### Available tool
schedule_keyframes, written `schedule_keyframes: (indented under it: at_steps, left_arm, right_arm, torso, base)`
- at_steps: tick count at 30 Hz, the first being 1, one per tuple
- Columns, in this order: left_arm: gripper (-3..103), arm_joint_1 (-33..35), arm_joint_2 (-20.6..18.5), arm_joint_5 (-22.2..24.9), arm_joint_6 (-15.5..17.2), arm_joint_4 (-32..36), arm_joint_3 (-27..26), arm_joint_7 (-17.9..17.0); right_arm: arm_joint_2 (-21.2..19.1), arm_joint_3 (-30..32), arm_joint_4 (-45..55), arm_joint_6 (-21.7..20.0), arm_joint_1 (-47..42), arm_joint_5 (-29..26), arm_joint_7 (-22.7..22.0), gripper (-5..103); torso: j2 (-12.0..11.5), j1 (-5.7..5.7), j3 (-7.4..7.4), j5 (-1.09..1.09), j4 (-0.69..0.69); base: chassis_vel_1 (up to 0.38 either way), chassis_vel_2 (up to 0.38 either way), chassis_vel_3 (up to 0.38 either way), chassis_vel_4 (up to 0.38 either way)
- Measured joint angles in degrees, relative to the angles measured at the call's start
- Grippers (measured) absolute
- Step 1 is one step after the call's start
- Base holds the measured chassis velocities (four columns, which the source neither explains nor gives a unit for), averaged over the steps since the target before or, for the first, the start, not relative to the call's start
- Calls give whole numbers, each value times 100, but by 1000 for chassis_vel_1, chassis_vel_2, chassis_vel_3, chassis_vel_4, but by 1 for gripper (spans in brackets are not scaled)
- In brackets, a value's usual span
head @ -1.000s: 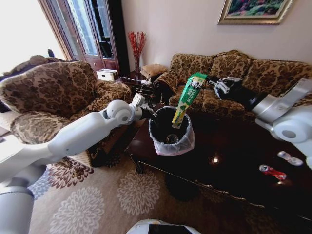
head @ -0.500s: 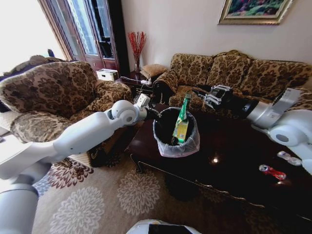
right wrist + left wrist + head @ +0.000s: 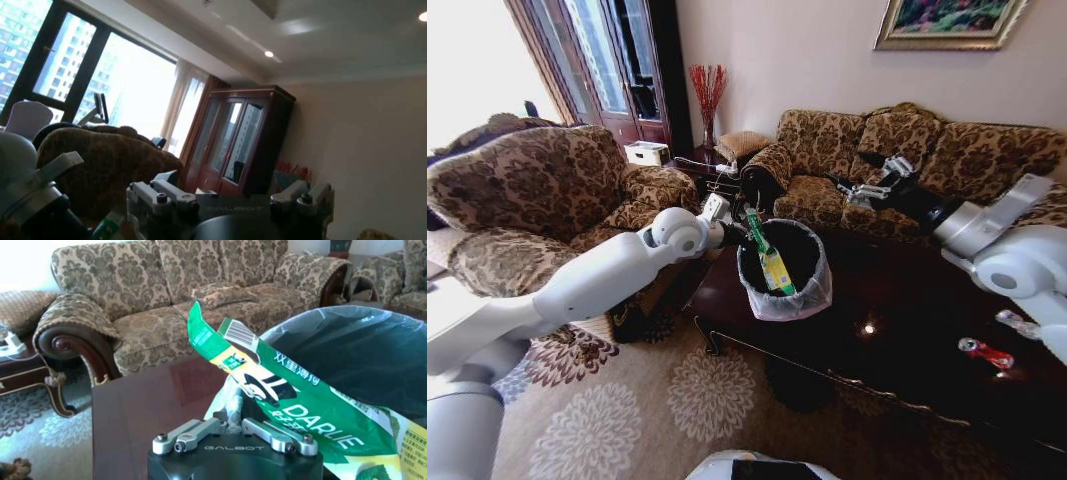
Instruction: Move to the front of the table and place the trash on the table into the trash bin.
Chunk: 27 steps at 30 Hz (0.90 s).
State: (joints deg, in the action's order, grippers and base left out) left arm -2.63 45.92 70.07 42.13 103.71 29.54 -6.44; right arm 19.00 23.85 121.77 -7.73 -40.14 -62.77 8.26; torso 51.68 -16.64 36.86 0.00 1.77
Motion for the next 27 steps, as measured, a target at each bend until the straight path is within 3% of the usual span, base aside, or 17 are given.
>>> schedule_keyframes:
  at_steps: [5, 10, 13, 14, 16, 17, 19, 21, 24, 26, 27]
  left_arm:
    - [0, -36, -153, 202, -2, 55, 66, -10]
    - [0, -150, -754, 945, -3, 358, 415, 9]
    - [0, -382, -955, 1268, -3, 311, 656, 166]
    - [0, -710, -1085, 1619, -4, 205, 974, 311]
    - [0, -1309, -1224, 1887, -3, 84, 1512, 629]
    - [0, -1309, -1224, 1887, -3, 84, 1512, 629]
    - [0, -1990, -1336, 2004, -4, 8, 2012, 1023]
    - [0, -2072, -1346, 2019, -6, 19, 2095, 1052]
    - [0, -2065, -1247, 1750, -4, 55, 2001, 848]
    - [0, -1724, -1037, 1535, -6, -136, 1388, 304]
    - [0, -1724, -1037, 1535, -6, -136, 1388, 304]
  right_arm:
    - [93, 5, -10, -17, -25, 3, -149, 99]
    - [449, -34, -38, -60, -171, 118, -313, 100]
    - [600, -30, -57, -60, -289, 169, -308, 100]
    - [712, -5, -61, -53, -404, 201, -308, 100]
    - [876, 46, -59, -22, -610, 299, -311, 100]
    - [876, 46, -59, -22, -610, 299, -311, 100]
    - [1032, 107, -57, 37, -865, 478, -311, 100]
    - [1058, 115, -57, 49, -905, 512, -310, 100]
    - [1109, 139, -54, 83, -998, 596, -301, 100]
    - [1085, 178, -66, 92, -1002, 600, -293, 100]
    - [1085, 178, -66, 92, -1002, 600, -293, 100]
  torso:
    - [0, 0, 0, 0, -1]
    - [0, 0, 0, 0, 1]
    - [0, 1, 0, -2, 3]
    - [0, 1, 0, -5, 3]
    - [0, 1, 0, -2, 0]
    - [0, 1, 0, -2, 0]
    - [0, 0, 0, 6, 0]
    - [0, 0, -1, 6, 0]
    - [0, 1, 0, -3, 0]
    - [0, 1, -1, -1, -2]
    - [0, 1, -1, -1, -2]
  base:
    - [0, 0, 0, 0]
    - [0, 0, 0, 0]
    - [0, 0, 0, 0]
    - [0, 0, 0, 0]
    - [0, 0, 0, 0]
    - [0, 0, 0, 0]
    - [0, 0, 0, 0]
    - [0, 0, 0, 0]
    - [0, 0, 0, 0]
    - [0, 0, 0, 0]
    - [0, 0, 0, 0]
